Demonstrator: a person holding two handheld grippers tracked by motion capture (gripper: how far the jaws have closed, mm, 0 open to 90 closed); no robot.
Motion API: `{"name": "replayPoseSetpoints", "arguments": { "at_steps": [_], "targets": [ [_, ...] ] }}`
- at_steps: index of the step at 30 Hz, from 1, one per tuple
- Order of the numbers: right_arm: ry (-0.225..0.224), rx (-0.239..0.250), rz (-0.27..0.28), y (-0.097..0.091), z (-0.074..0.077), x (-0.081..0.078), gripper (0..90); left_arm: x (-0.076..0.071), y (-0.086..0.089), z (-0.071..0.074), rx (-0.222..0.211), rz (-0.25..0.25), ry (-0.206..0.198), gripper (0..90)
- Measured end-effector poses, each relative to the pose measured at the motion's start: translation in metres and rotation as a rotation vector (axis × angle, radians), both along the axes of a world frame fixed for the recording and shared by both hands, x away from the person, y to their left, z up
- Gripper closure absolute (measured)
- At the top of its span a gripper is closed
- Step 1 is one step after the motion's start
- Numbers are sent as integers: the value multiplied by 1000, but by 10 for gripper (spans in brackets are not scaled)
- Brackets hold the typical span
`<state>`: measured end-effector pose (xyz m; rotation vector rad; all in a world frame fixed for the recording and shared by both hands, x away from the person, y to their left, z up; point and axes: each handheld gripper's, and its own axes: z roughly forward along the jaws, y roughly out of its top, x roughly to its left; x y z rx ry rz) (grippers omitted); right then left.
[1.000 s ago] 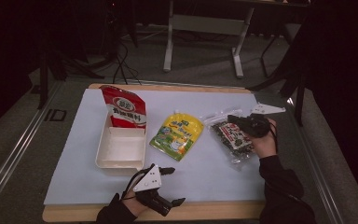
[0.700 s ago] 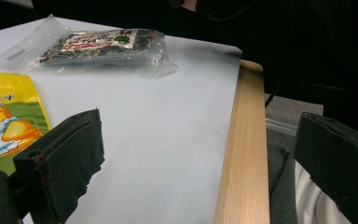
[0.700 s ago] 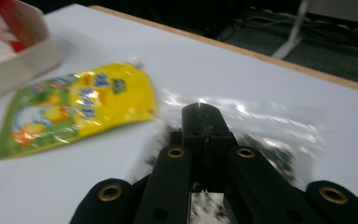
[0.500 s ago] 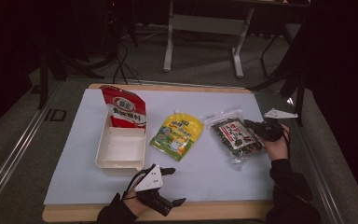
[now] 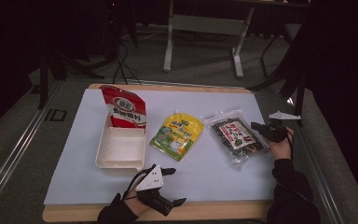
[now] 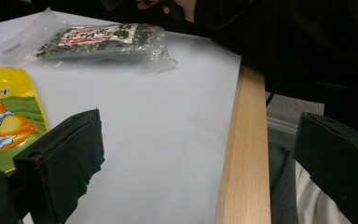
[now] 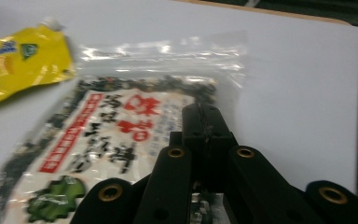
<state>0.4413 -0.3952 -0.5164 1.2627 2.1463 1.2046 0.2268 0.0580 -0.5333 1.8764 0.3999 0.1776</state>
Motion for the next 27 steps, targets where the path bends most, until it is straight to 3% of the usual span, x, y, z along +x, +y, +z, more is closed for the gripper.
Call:
{"name": "replayPoseSetpoints", "arguments": {
  "at_steps": [10, 15, 19, 27],
  "targets": [
    [44, -1, -81, -13, -15, 16, 900, 0, -1, -1, 3, -3, 4, 32],
    [82, -33, -106, -13, -24, 21, 900, 0, -1, -1, 3, -2, 4, 32],
    [110, -64, -100, -9, -32, 22, 900, 1, -1, -1, 4, -2, 6, 32],
    [129, -54, -57, -2, -33, 11, 900, 0, 0, 0, 2, 1, 2, 32]
  ]
}}
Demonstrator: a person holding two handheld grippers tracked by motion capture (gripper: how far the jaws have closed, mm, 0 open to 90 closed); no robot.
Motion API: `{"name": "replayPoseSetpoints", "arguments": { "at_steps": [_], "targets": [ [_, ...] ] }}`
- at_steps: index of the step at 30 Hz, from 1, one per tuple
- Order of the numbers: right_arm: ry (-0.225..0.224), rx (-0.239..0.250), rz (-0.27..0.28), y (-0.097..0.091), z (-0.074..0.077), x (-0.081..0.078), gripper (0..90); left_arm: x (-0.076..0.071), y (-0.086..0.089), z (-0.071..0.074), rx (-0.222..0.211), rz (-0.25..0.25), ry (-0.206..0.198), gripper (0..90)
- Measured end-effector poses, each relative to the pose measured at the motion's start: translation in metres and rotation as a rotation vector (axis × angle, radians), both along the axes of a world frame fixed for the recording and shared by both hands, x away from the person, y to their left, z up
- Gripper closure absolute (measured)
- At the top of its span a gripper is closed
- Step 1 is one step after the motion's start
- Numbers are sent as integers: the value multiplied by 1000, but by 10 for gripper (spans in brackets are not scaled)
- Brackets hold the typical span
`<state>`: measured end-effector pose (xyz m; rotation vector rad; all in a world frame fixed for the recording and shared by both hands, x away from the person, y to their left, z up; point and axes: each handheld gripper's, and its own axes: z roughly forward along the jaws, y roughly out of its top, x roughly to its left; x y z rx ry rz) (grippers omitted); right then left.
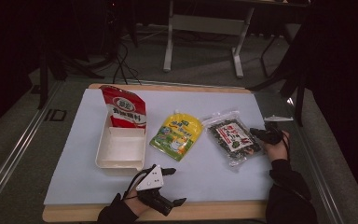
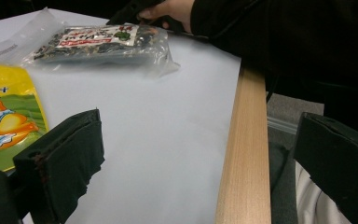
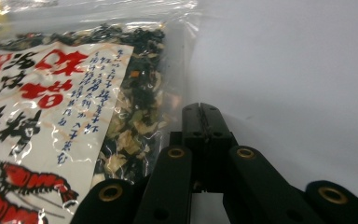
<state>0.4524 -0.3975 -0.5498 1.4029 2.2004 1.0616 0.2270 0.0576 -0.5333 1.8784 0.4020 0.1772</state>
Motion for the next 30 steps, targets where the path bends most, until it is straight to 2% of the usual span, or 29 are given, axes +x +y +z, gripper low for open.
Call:
{"name": "replayPoseSetpoints", "arguments": {
  "at_steps": [9, 19, 22, 27, 30],
  "targets": [
    [12, -1, 48, 10, 3, -19, 900, -1, -1, 2, 0, -2, -5, 32],
    [-13, 17, 112, 26, 14, -38, 900, -2, -1, 3, 4, -6, -13, 32],
    [-7, 0, 97, 27, 12, -37, 900, -1, -1, 3, 4, -5, -12, 32],
    [7, 8, 78, 26, 10, -28, 900, -1, -1, 3, 5, -5, -11, 32],
    [26, 2, 64, 29, 7, -13, 900, -1, -1, 2, 8, -8, -10, 32]
  ]
}}
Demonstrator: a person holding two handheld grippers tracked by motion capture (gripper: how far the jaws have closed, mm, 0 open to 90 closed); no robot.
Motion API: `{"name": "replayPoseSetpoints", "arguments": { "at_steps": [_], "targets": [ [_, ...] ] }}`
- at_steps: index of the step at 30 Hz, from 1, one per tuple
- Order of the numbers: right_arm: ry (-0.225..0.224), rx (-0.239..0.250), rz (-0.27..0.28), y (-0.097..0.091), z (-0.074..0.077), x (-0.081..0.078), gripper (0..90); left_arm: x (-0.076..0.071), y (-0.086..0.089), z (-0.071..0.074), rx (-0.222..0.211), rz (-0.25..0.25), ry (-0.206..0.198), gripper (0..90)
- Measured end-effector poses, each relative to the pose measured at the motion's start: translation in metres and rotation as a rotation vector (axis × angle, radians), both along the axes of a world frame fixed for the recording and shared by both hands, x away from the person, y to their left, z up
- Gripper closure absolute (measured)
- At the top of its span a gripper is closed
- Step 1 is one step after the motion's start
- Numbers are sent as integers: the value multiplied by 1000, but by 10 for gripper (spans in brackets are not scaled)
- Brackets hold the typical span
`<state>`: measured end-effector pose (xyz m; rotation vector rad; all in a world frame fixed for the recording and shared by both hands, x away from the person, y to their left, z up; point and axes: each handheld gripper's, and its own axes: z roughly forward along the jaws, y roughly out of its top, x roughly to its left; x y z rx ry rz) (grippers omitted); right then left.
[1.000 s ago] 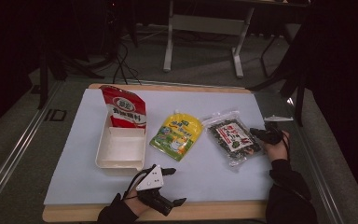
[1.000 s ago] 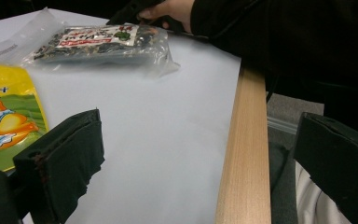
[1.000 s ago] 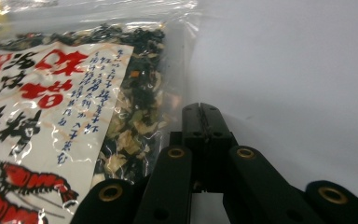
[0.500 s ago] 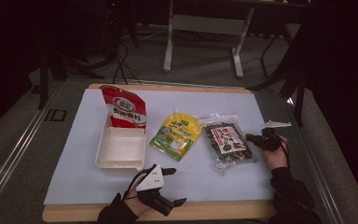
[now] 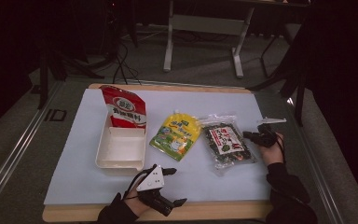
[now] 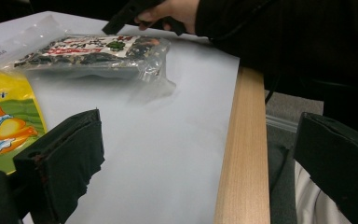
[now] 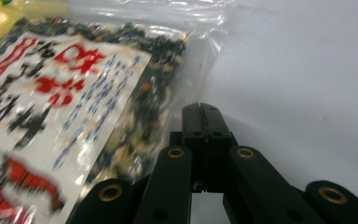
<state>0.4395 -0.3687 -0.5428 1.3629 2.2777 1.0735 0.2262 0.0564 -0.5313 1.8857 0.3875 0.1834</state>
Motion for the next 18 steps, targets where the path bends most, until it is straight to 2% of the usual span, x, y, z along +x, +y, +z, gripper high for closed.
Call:
{"name": "replayPoseSetpoints", "arguments": {
  "at_steps": [9, 12, 15, 18],
  "targets": [
    [22, -16, -30, 10, -4, 29, 900, 1, 0, -2, 2, 0, 6, 32],
    [18, 7, -35, 12, -5, 33, 900, 1, 0, -2, 3, 0, 9, 32],
    [18, 2, -26, 15, -5, 33, 900, 1, 1, -2, 3, 1, 9, 32],
    [19, -7, 5, 20, -4, 29, 900, 1, 1, -2, 3, 0, 6, 32]
  ]
}}
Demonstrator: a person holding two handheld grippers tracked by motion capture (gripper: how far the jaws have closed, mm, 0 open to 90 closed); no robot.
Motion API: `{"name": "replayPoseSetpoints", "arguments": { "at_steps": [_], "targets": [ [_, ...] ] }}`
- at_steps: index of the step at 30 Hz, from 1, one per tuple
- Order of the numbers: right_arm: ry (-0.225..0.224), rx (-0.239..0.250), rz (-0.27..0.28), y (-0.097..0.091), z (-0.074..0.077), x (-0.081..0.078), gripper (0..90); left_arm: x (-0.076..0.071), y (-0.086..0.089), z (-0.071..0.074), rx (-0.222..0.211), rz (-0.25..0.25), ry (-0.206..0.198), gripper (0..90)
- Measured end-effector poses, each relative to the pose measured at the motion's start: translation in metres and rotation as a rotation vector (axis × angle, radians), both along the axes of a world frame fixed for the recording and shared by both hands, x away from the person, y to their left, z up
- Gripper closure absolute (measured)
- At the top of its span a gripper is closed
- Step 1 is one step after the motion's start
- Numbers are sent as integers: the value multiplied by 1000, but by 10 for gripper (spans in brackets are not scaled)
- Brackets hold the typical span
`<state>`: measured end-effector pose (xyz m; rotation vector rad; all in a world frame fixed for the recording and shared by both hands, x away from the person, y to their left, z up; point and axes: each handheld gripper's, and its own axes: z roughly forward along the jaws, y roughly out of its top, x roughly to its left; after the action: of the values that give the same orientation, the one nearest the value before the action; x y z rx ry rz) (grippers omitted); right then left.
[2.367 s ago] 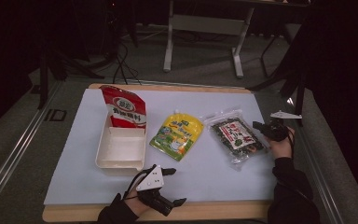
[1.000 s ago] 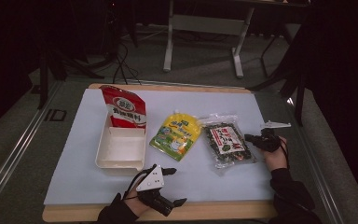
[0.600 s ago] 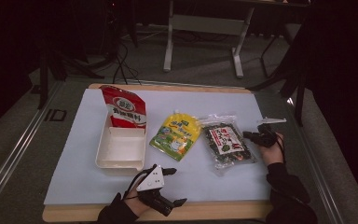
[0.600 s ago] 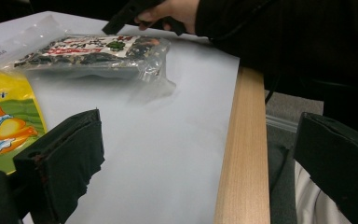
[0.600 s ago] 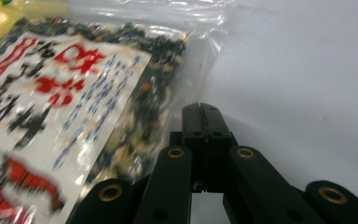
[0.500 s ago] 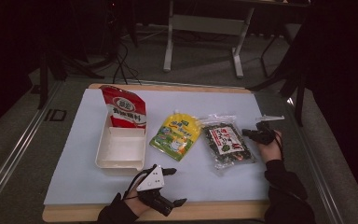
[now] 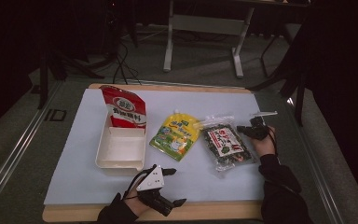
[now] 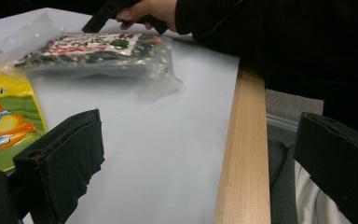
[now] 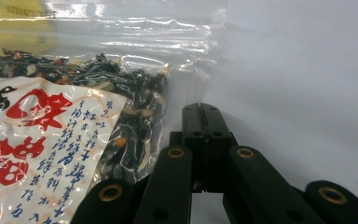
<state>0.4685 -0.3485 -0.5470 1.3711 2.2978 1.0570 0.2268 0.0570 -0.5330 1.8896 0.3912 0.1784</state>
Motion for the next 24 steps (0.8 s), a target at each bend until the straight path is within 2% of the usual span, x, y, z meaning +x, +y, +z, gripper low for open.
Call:
{"name": "replayPoseSetpoints", "arguments": {
  "at_steps": [4, 8, 9, 10, 12, 13, 21, 24],
  "targets": [
    [3, -1, 23, 7, 0, -7, 900, 0, 0, 0, 1, 0, -1, 32],
    [7, -7, 82, 21, 0, -25, 900, -1, -1, 1, -1, -1, -2, 32],
    [7, -7, 82, 21, 0, -25, 900, -1, -1, 1, -1, -1, -2, 32],
    [14, -19, 99, 25, 1, -39, 900, -2, -1, 2, 0, -5, -6, 32],
    [17, -22, 91, 25, 2, -42, 900, -2, -1, 2, 1, -4, -7, 32],
    [17, -28, 87, 23, 2, -48, 900, -2, -1, 2, 0, -3, -7, 32],
    [19, -45, 65, 9, 5, -61, 900, -2, 0, 3, -2, -1, -11, 32],
    [20, -55, 66, -3, 7, -76, 900, -2, 0, 4, -4, -1, -12, 32]
  ]
}}
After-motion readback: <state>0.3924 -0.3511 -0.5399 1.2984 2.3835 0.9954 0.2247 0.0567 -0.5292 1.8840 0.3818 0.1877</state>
